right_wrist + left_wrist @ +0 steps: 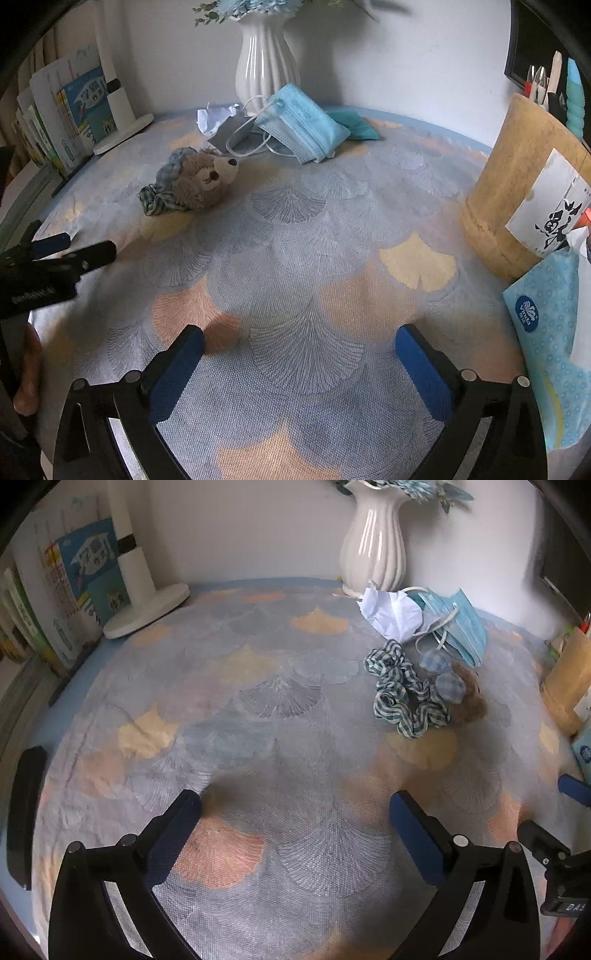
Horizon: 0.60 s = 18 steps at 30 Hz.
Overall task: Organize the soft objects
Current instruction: 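Move both open grippers back over the remaining items on the bed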
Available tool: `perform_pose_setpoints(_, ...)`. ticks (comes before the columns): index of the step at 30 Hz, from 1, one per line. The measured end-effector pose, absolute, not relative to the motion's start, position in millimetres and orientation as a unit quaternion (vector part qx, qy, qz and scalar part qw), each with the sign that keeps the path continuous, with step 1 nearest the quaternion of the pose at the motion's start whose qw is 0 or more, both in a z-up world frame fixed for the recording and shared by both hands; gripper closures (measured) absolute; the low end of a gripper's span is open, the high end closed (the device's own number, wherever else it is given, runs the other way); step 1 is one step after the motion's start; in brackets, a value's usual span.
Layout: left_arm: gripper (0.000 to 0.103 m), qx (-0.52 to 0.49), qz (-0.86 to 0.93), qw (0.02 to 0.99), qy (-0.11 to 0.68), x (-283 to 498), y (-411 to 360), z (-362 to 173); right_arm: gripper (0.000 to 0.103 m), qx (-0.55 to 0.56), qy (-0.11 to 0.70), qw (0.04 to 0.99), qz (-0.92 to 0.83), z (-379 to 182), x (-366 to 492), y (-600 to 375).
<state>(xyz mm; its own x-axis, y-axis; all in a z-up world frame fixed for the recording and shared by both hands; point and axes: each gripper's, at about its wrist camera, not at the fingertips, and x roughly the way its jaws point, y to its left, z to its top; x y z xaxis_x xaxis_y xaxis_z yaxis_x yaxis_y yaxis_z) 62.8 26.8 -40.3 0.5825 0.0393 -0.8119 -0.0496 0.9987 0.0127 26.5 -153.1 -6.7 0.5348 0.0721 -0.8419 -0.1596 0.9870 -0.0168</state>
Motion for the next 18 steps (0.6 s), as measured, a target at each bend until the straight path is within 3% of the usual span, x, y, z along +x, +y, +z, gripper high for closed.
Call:
perform_pose_setpoints(12, 0.001, -0.013, 0.019, 0.887, 0.461, 63.1, 28.9, -38.6, 0.0, -0.049, 0.479, 0.874, 0.066, -5.3, 25.9, -151.1)
perform_pose_setpoints(18, 0.001, -0.066, -0.063, 0.889, 0.449, 72.5, 17.6, -8.3, 0.0, -0.065, 0.517, 0.849, 0.088, -2.6, 33.7, -150.6)
